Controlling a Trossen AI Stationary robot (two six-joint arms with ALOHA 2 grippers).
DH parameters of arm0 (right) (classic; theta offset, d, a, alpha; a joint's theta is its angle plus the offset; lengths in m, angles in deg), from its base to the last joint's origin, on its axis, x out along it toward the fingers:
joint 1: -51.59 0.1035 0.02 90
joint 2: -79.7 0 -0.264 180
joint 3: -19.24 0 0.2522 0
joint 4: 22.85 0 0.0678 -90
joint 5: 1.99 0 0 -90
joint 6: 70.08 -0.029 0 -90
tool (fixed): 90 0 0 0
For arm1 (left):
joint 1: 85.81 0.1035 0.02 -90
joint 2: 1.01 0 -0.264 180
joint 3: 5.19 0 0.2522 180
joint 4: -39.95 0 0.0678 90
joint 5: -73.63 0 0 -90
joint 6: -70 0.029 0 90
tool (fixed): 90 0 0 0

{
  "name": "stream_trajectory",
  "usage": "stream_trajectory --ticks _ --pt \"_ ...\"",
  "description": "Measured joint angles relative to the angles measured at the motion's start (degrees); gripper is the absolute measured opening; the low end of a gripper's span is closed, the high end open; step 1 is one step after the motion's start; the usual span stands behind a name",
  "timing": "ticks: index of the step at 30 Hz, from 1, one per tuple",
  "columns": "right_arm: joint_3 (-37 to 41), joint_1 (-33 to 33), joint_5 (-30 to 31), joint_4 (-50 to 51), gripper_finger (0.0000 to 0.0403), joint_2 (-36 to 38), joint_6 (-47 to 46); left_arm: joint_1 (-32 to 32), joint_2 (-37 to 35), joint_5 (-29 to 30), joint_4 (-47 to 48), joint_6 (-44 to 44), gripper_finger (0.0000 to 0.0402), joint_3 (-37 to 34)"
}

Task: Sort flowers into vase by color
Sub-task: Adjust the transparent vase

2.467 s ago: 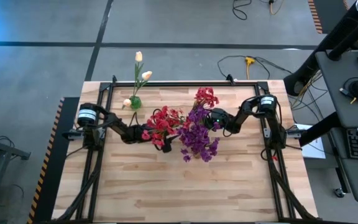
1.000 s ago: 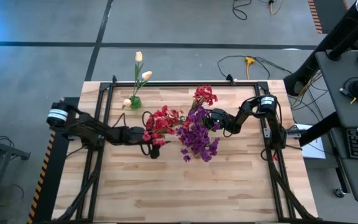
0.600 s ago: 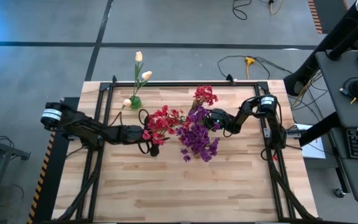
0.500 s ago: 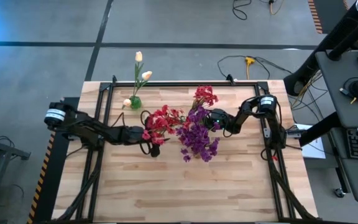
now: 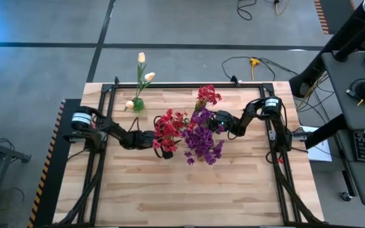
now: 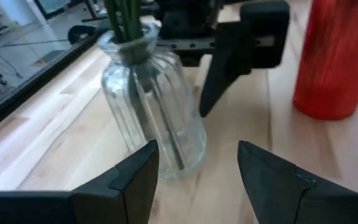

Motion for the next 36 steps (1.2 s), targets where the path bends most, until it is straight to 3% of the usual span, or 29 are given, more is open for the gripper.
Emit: stream_trajectory --ticks 22,36 --pt "-0.24 0.26 -1.27 -2.19 0.0353 0.11 -0.23 4.26 1.84 0.40 -1.90 1.80 0.0201 -0.18" --pt "-1.27 0.52 -1.09 -1.96 0.0359 0.11 -0.72 5.98 6.15 -5.69 -2.95 3.79 0.0201 3.04"
